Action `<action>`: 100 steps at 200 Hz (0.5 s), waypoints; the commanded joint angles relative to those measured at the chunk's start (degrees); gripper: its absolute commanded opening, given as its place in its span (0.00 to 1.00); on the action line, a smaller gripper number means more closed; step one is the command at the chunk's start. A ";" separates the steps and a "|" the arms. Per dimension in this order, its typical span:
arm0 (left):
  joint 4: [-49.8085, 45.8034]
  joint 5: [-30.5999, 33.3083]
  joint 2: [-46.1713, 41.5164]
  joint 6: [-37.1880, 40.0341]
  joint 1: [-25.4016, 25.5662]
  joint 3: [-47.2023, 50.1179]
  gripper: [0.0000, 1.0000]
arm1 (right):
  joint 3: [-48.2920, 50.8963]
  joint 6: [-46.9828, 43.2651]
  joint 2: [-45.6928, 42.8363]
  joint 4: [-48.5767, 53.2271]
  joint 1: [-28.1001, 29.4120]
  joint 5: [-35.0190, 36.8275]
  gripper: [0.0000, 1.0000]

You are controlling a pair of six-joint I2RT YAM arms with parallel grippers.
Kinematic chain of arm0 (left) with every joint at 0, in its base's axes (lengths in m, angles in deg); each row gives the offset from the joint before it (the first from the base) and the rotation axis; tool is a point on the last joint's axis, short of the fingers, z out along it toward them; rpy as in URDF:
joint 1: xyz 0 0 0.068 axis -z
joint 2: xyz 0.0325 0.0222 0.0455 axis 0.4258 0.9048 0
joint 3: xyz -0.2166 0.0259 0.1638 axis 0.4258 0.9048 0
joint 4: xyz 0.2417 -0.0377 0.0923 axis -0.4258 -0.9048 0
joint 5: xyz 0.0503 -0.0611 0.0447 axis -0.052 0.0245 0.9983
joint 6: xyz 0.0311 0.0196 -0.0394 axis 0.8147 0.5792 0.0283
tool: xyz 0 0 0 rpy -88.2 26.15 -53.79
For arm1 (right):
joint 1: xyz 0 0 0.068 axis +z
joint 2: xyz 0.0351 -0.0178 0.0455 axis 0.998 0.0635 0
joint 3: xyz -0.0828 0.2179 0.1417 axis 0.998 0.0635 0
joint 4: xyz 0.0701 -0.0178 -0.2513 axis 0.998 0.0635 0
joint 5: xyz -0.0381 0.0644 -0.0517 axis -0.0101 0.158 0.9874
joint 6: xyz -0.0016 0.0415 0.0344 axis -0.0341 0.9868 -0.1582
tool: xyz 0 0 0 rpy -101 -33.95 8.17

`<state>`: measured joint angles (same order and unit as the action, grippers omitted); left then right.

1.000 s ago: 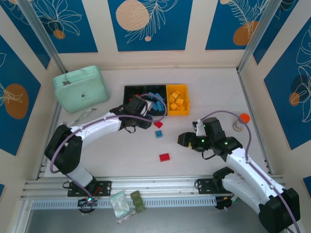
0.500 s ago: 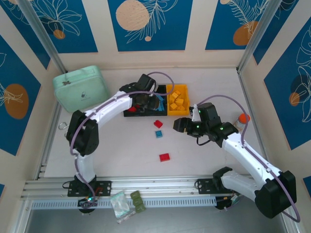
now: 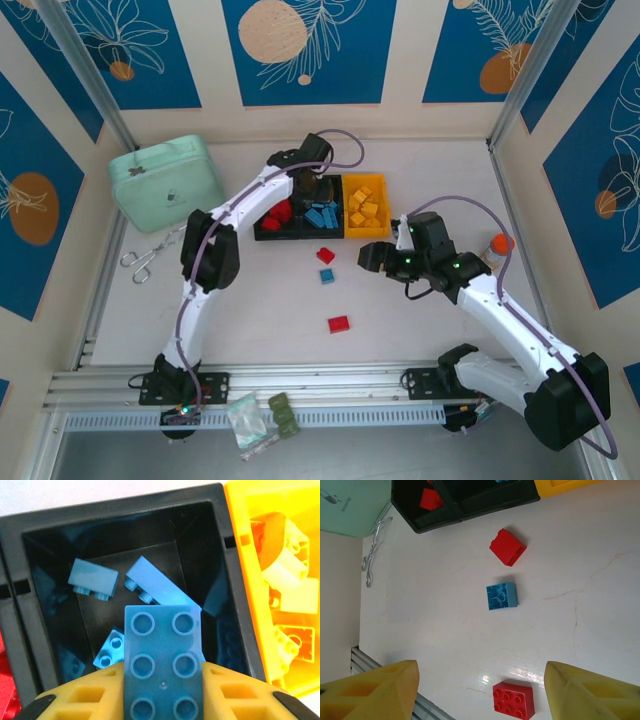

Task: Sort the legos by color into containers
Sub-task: Place the lego in the container.

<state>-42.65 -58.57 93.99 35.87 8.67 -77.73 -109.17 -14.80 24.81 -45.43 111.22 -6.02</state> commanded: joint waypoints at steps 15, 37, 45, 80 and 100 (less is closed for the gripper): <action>-5.18 4.48 3.35 -0.02 -0.38 -5.35 0.40 | 1.72 0.91 -1.58 0.56 -0.43 -0.10 0.67; -5.64 4.94 3.80 -0.10 -0.38 -5.94 0.50 | 1.80 0.91 -1.83 0.67 -0.50 -0.09 0.67; -5.73 4.70 3.49 -0.12 -0.38 -5.91 0.53 | 1.81 0.91 -1.78 0.64 -0.51 -0.23 0.67; -5.29 3.57 -0.34 0.17 0.01 -3.68 0.55 | 1.88 0.90 -1.38 0.49 0.29 0.54 0.67; -2.14 1.79 -5.63 -0.11 0.32 2.31 0.55 | 1.26 0.74 -0.32 1.45 1.72 2.51 0.67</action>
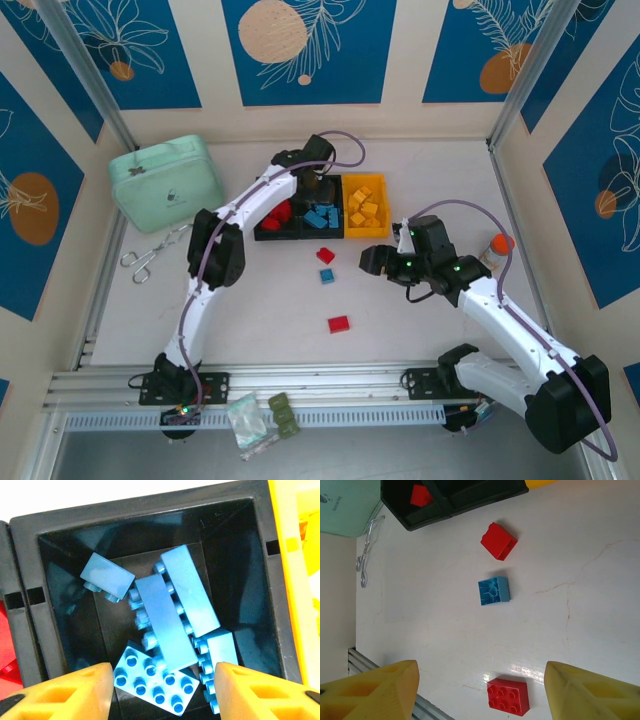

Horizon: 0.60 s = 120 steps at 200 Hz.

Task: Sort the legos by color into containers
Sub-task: Place the lego in the container, then pick up the lego from the center of the table.

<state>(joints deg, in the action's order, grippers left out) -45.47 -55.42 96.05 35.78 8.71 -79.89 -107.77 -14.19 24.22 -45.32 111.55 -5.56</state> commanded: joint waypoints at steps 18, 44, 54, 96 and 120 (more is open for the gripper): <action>3.34 -3.59 -13.66 -0.44 0.35 11.56 0.55 | -1.22 -0.05 1.76 2.44 3.55 4.94 0.67; 9.64 -7.05 -24.52 -0.90 0.31 26.10 0.56 | -2.70 -0.05 4.68 3.09 6.79 8.00 0.67; 11.26 -8.38 -28.68 -0.93 0.36 31.56 0.56 | -3.38 -0.05 6.04 3.15 7.83 9.01 0.67; 17.55 -14.35 -45.84 -2.85 0.14 54.06 0.57 | -8.18 -0.32 14.50 4.57 12.60 13.49 0.66; 20.75 -16.83 -55.34 -5.81 0.10 65.44 0.60 | -11.69 -0.42 20.87 5.16 15.23 15.29 0.66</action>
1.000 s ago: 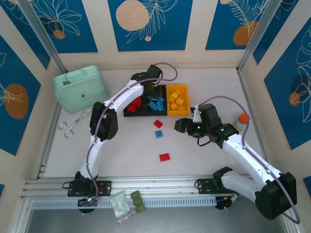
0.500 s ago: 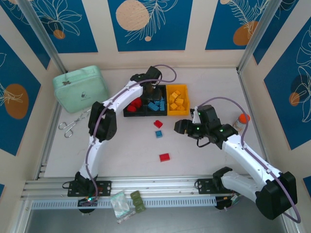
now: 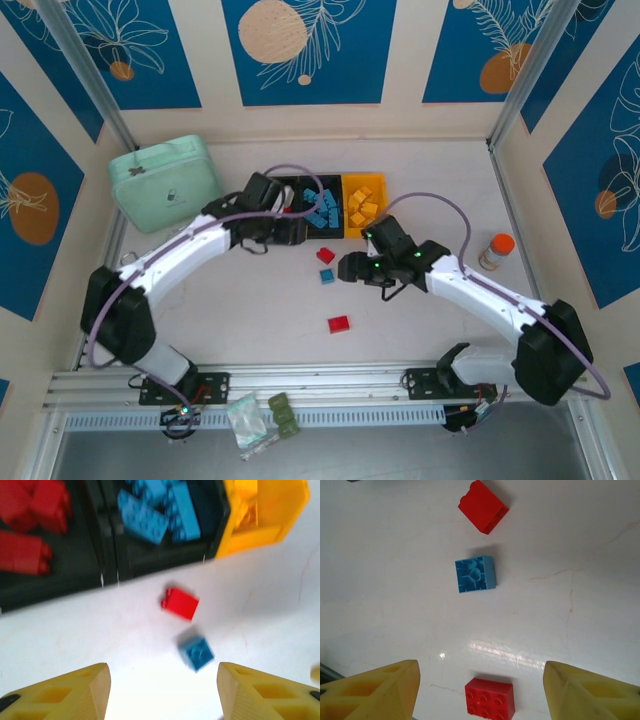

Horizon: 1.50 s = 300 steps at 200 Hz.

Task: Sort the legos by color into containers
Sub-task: Pick up the lego from the center of the table.

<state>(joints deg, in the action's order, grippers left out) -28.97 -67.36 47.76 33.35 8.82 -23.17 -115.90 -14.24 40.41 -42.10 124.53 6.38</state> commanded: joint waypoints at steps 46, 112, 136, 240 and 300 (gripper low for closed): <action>5.75 -5.84 -22.35 -9.39 -0.01 23.69 0.63 | -12.01 -0.78 17.65 4.42 5.41 5.84 0.66; 3.22 -4.37 -32.39 -12.80 -0.10 32.14 0.65 | -21.10 -2.42 31.05 8.18 6.67 8.08 0.64; 3.93 -4.64 -32.31 -13.31 -0.09 32.98 0.66 | -23.68 -2.82 34.26 9.65 7.35 9.71 0.62; 6.82 -5.40 -30.54 -14.22 -0.11 33.60 0.65 | -28.26 -5.32 33.06 14.93 8.84 12.72 0.30; 9.90 -7.01 -29.46 -16.00 -0.11 34.36 0.65 | -38.40 -10.84 32.45 18.04 4.64 12.06 0.30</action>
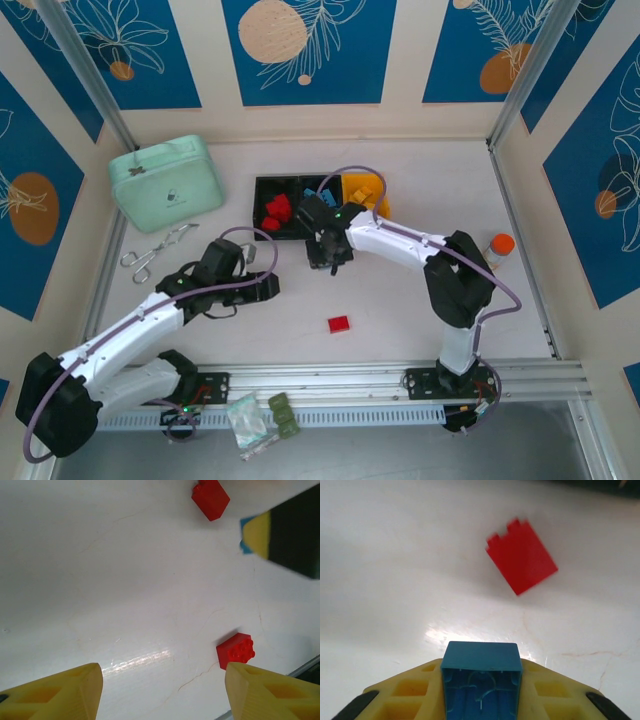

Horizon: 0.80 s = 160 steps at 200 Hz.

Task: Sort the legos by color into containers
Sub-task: Pick up the lego from the center of the table, then place the lego in the container.

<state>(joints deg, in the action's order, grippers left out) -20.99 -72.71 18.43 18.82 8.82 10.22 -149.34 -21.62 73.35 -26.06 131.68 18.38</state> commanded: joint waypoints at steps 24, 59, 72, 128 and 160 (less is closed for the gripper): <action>2.27 -1.66 -1.26 -2.61 -0.16 1.95 0.65 | -12.39 -5.43 4.10 2.93 -5.28 -0.86 0.30; 2.31 -1.46 -2.43 -3.95 -0.12 3.16 0.65 | -25.57 -6.88 13.11 5.25 -8.89 -2.71 0.31; 2.25 -1.48 -2.46 -4.16 -0.10 3.30 0.65 | -30.77 -7.31 16.63 6.66 -9.84 -3.02 0.31; 2.26 -1.22 -1.63 -4.21 -0.09 3.37 0.65 | -47.80 -7.04 29.08 11.77 -12.46 -5.34 0.31; 2.47 -1.38 -1.03 -4.19 -0.11 3.44 0.65 | -52.01 -6.17 32.85 12.87 -12.98 -5.90 0.33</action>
<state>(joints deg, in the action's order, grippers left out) -19.09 -73.06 17.01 14.86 8.82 12.96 -198.39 -27.98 103.93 -16.22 118.96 14.66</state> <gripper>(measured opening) 0.653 0.327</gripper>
